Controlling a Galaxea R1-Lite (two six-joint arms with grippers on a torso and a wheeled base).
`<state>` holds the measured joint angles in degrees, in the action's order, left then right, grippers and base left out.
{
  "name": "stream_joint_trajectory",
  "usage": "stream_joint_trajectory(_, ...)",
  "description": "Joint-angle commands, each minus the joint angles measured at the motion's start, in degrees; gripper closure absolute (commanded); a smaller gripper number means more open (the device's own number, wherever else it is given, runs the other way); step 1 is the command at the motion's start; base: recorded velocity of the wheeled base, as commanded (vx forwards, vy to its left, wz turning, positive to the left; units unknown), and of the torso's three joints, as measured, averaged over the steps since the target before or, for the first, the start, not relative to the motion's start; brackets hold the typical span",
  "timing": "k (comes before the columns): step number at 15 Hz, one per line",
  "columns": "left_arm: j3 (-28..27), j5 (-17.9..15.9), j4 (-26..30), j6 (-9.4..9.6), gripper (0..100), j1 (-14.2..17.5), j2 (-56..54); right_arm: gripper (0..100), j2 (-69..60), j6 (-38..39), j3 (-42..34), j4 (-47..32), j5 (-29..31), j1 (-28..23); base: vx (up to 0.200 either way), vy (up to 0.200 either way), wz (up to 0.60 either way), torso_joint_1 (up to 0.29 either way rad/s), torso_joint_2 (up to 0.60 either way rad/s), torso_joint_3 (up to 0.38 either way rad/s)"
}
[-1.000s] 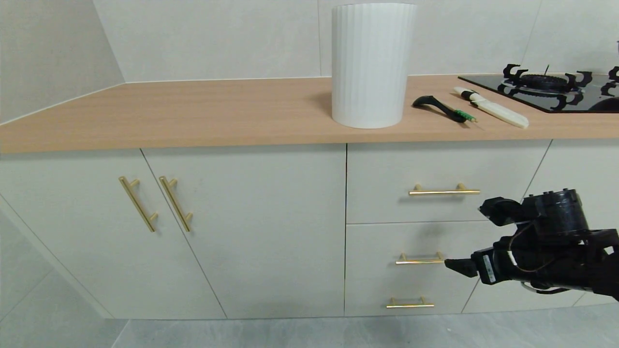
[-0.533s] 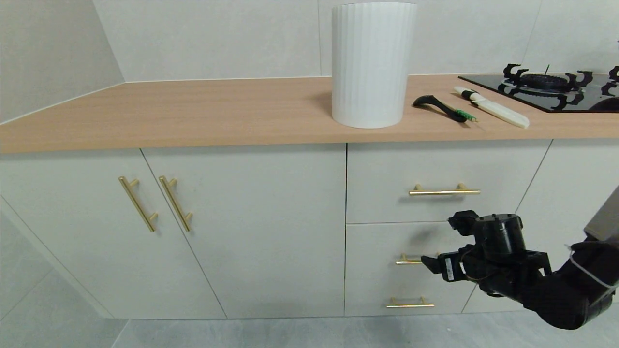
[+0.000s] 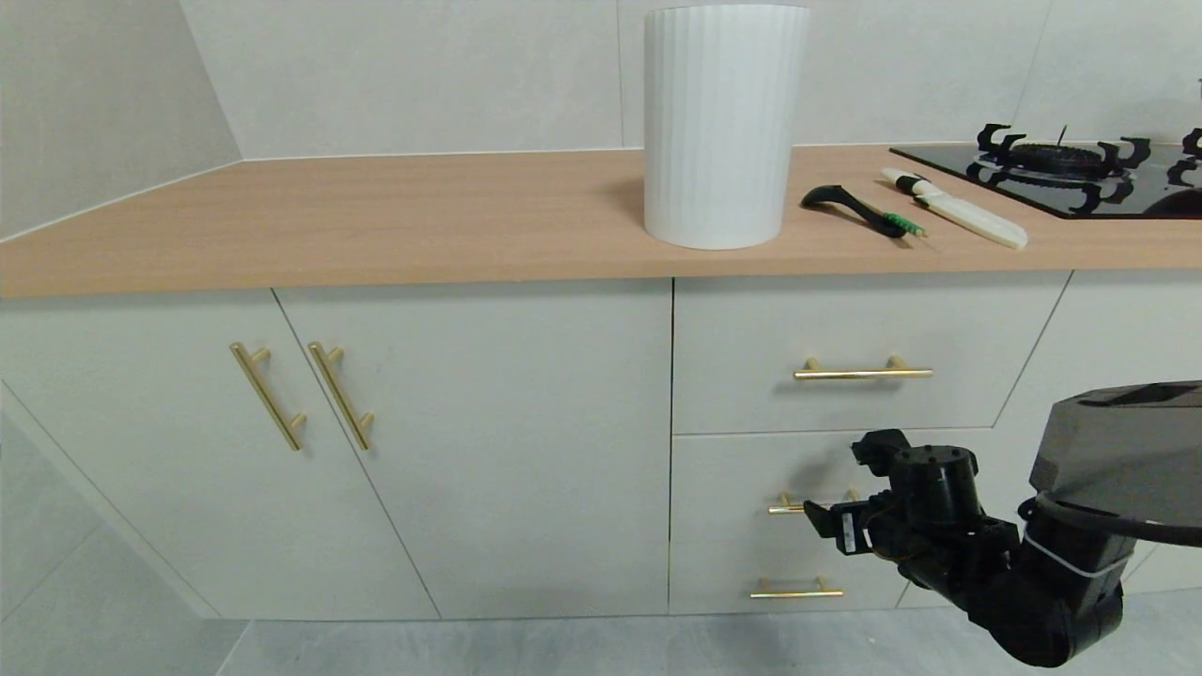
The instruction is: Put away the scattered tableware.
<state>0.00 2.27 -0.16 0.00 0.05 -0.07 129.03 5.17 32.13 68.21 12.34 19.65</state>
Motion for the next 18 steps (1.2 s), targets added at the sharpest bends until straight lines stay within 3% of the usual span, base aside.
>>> stream_joint_trajectory(1, 0.0, 0.02, -0.02, 0.0, 0, 0.04, 0.07, 0, 1.84, 0.02, 0.82, 0.61, 0.23, -0.05, 0.0, 0.0, 0.0, 0.0, 0.0, 0.0)
stream_joint_trajectory(9, 0.0, 0.02, -0.02, 0.0, 0, 0.04, 0.07, 0, 7.64, 1.25, 7.06, 0.7, 5.07, -2.42, 0.0, 0.0, 0.0, 0.0, 0.0, 0.0)
stream_joint_trajectory(18, 0.0, 0.02, -0.02, 0.0, 0, 0.04, 0.07, 0, 10.81, 1.07, 7.86, 0.7, 5.33, -2.6, 0.0, 0.0, 0.0, 0.0, 0.0, 0.0)
